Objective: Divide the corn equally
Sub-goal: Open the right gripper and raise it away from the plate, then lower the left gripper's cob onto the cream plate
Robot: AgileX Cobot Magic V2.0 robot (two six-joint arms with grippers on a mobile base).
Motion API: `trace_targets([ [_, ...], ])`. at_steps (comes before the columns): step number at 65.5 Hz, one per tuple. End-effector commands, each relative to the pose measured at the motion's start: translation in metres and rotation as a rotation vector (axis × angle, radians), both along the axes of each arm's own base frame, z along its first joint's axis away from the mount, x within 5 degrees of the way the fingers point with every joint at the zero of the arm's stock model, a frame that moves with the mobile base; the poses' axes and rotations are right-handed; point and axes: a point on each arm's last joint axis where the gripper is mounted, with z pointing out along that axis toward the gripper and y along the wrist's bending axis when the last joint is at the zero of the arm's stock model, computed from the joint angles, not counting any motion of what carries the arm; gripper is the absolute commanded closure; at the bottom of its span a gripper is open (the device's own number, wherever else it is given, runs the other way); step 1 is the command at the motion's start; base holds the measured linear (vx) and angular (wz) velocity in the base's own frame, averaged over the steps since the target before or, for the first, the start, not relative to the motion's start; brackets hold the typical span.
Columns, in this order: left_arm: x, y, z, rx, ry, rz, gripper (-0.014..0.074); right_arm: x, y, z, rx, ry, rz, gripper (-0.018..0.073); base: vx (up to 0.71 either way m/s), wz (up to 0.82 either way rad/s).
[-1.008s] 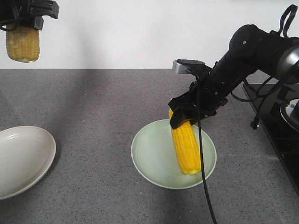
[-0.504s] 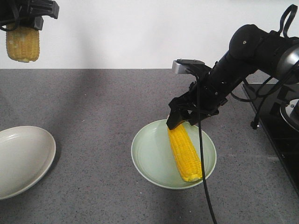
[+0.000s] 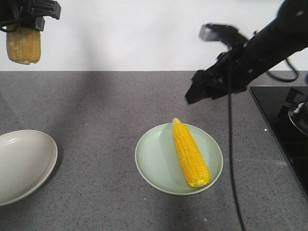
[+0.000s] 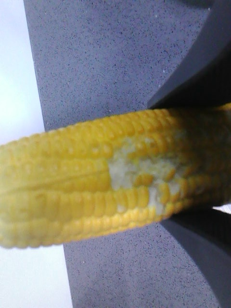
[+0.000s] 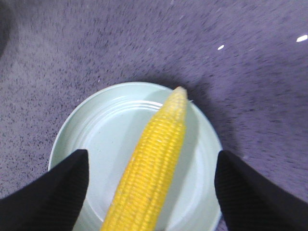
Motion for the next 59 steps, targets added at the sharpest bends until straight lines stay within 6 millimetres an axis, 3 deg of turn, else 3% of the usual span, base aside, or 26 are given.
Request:
trace_targets([
  [1,-0.013,0.006,0.022,-0.018,-0.098,0.007,0.0485,-0.019,-0.017,0.049,0.033,-0.165,-0.042,0.0032,0.0,0.0],
  [11,-0.013,0.006,0.022,-0.018,-0.098,0.007,0.0485,-0.042,-0.042,0.081,0.023,-0.263,-0.109,0.0032,0.0,0.0],
  [27,-0.013,0.006,0.022,-0.019,-0.099,0.006,0.0485,-0.079,-0.068,0.115,0.011,-0.365,-0.182,0.0032,0.0,0.0],
  [41,-0.013,0.005,0.023,-0.027,-0.107,0.0,0.0485,-0.096,-0.076,0.124,-0.052,-0.379,-0.217,0.0032,0.0,0.0],
  [59,-0.013,0.006,0.02,-0.022,-0.084,0.005,0.0485,-0.097,-0.077,0.124,-0.052,-0.379,-0.221,0.0032,0.0,0.0],
])
